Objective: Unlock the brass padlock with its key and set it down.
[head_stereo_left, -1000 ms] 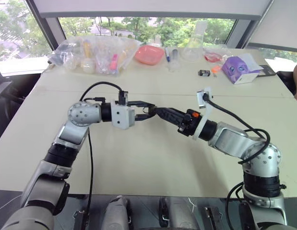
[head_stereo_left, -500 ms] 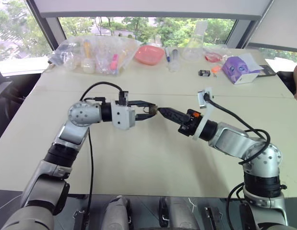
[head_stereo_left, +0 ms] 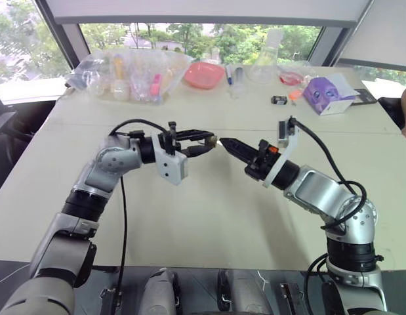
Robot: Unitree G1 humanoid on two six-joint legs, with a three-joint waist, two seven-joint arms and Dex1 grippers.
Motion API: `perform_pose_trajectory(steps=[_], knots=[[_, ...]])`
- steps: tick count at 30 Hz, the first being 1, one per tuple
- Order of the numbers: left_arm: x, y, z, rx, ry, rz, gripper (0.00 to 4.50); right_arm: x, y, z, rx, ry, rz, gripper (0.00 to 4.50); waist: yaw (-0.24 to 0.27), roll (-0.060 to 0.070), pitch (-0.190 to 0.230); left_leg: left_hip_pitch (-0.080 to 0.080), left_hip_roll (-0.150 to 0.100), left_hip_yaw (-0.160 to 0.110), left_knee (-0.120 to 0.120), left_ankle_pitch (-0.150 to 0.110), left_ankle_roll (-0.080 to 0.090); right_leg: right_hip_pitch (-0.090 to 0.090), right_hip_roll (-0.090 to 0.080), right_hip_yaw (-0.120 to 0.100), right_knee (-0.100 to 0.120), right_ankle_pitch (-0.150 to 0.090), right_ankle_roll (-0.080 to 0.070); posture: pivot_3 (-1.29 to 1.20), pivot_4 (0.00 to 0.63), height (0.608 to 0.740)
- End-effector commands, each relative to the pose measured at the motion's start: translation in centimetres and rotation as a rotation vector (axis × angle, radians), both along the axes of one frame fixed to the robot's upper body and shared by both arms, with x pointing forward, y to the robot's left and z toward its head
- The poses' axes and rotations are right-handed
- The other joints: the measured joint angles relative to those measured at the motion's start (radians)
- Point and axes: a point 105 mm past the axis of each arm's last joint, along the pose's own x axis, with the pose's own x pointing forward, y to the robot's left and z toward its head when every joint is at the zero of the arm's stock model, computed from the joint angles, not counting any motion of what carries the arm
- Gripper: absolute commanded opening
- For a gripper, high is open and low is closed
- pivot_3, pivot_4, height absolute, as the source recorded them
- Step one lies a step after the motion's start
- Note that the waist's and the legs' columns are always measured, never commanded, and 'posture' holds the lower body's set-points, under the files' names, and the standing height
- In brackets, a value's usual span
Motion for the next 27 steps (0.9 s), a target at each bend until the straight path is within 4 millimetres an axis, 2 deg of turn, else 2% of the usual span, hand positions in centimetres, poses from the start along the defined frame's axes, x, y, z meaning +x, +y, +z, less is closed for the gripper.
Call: perform_pose_trajectory(steps=[1, 15, 17, 19, 22, 24, 25, 27], knots=[[0.0, 0.2, 1.7, -0.019, -0.113, 0.005, 0.72, -0.1, 0.0, 0.8, 0.034, 0.003, 0.003, 0.02, 0.0, 0.0, 0.0, 0.0, 0.0, 0.0, 0.0, 0.0, 0.0, 0.0, 0.0, 0.0, 0.0, 0.0, 0.0, 0.0, 0.15, 0.74], [-0.1, 0.0, 2.0, -0.01, -0.215, -0.006, 0.72, 0.4, 0.7, 0.3, 0.072, 0.094, -0.007, 0.02, 0.0, 0.0, 0.0, 0.0, 0.0, 0.0, 0.0, 0.0, 0.0, 0.0, 0.0, 0.0, 0.0, 0.0, 0.0, 0.0, 0.15, 0.74], [0.1, 0.2, 1.7, -0.018, -0.17, 0.003, 0.72, 0.4, 0.6, 0.3, 0.063, 0.089, -0.011, 0.02, 0.0, 0.0, 0.0, 0.0, 0.0, 0.0, 0.0, 0.0, 0.0, 0.0, 0.0, 0.0, 0.0, 0.0, 0.0, 0.0, 0.15, 0.74], [0.3, 0.5, 0.8, -0.013, -0.05, 0.003, 0.72, 0.6, 0.1, 0.2, 0.01, 0.059, -0.032, 0.02, 0.0, 0.0, 0.0, 0.0, 0.0, 0.0, 0.0, 0.0, 0.0, 0.0, 0.0, 0.0, 0.0, 0.0, 0.0, 0.0, 0.15, 0.74], [1.2, 1.5, 1.1, -0.036, 0.097, 0.031, 0.72, 1.0, -1.3, 0.0, -0.121, -0.063, -0.087, 0.86, 0.0, 0.0, 0.0, 0.0, 0.001, 0.001, 0.0, 0.0, 0.0, 0.0, 0.0, 0.0, 0.0, 0.0, 0.0, 0.0, 0.15, 0.74], [1.3, 1.6, 1.5, -0.034, 0.123, 0.03, 0.72, 0.9, -1.7, 0.4, -0.178, -0.148, -0.072, 1.77, -0.001, 0.0, 0.0, 0.0, 0.001, 0.001, 0.0, 0.0, 0.0, 0.0, 0.0, 0.0, 0.0, 0.0, 0.0, 0.0, 0.15, 0.74], [1.3, 1.6, 1.6, -0.028, 0.134, 0.026, 0.72, 0.8, -1.8, 0.5, -0.204, -0.18, -0.067, 2.41, 0.0, 0.0, 0.0, 0.0, 0.001, 0.001, 0.0, 0.0, 0.0, 0.0, 0.0, 0.0, 0.0, 0.0, 0.0, 0.0, 0.15, 0.74], [1.2, 1.7, 1.5, -0.006, 0.163, 0.018, 0.72, 0.5, -1.9, 0.1, -0.326, -0.262, -0.034, 3.41, 0.0, 0.0, 0.0, 0.0, 0.001, 0.0, 0.0, 0.0, 0.0, 0.0, 0.0, 0.0, 0.0, 0.0, 0.0, 0.0, 0.15, 0.74]])
